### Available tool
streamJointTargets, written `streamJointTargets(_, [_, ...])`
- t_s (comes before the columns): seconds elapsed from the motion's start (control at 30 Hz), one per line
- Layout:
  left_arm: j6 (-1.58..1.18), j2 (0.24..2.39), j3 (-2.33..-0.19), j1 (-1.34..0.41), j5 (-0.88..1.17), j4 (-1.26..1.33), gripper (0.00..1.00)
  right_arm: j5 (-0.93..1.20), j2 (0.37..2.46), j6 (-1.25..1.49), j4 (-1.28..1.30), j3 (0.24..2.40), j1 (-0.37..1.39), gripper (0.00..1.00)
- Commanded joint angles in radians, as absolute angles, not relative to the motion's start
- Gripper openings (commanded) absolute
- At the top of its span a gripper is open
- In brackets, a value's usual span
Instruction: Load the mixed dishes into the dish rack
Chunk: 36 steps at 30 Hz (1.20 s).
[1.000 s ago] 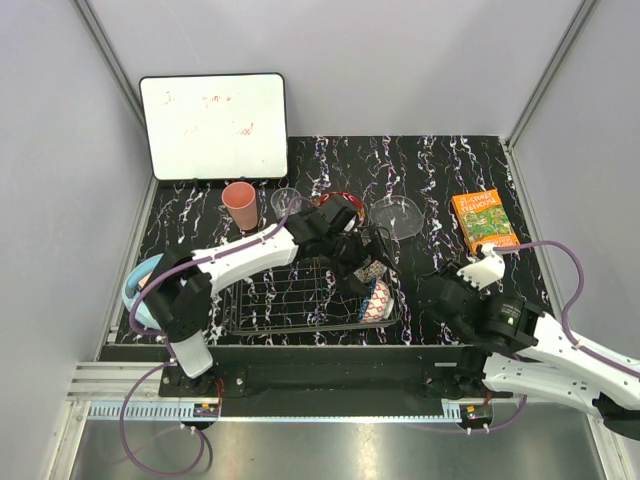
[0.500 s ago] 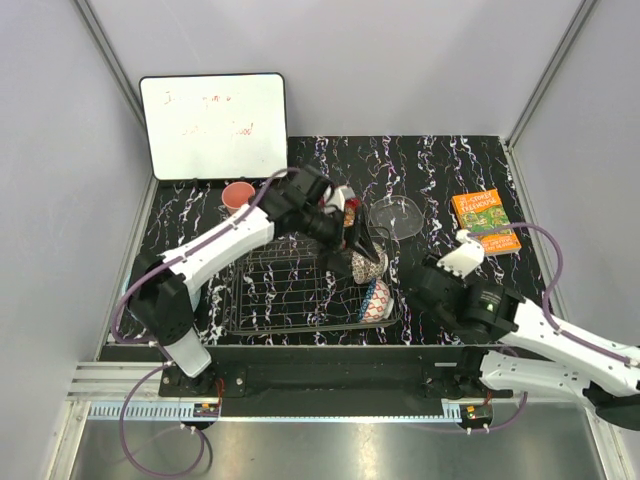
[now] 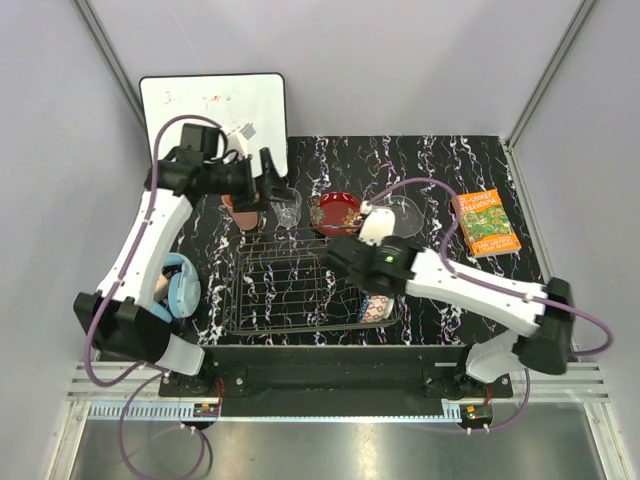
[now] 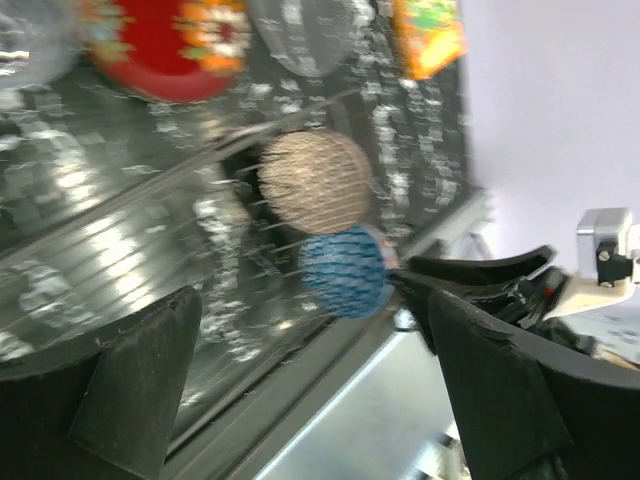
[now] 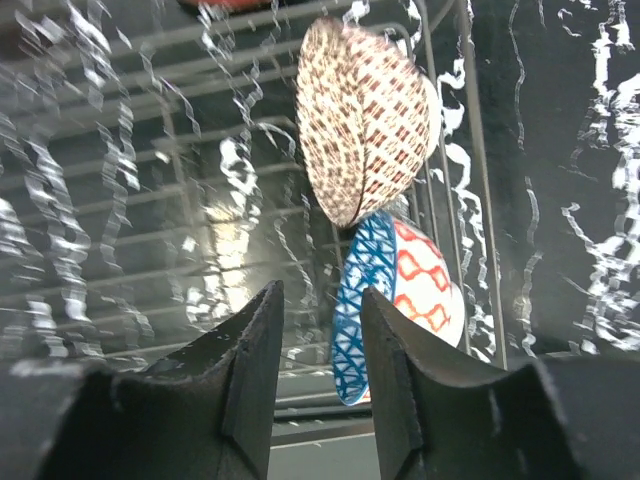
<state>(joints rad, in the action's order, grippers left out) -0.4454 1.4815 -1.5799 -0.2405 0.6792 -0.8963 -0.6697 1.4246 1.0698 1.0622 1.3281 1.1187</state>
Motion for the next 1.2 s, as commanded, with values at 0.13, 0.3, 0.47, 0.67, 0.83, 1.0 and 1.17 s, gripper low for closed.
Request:
streamJointTargets(0.13, [-0.118,1.393,-1.508,-0.187,0.565,-1.086,0.99,-0.71,1.66,1.054,1.465,1.549,1.169,0.46])
streamJointTargets(0.3, [-0.063,1.394,-1.485,-0.186,0.506,-1.114,0.99,-0.686,1.632,1.061,1.514,1.548,1.18,0.47])
streamJointTargets(0.47, [-0.071,1.394,-1.459,-0.184,0.515,-1.117,0.99,-0.692,1.657,1.081,1.6,1.569,1.216,0.47])
streamJointTargets(0.67, [-0.071,1.394,-1.425,-0.183,0.511,-1.112,0.99,-0.664,1.666,1.095,1.612,1.523,1.233,0.47])
streamJointTargets(0.83, [-0.029,1.394,-1.413,-0.173,0.546,-1.123,0.99,-0.641,1.637,1.092,1.618,1.46,1.238,0.47])
streamJointTargets(1.0, [-0.035,1.397,-1.388,-0.167,0.554,-1.123,0.99,-0.635,1.621,1.094,1.617,1.405,1.239,0.47])
streamJointTargets(1.17, [-0.028,1.399,-1.364,-0.155,0.558,-1.123,0.99,-0.62,1.626,1.088,1.618,1.364,1.239,0.46])
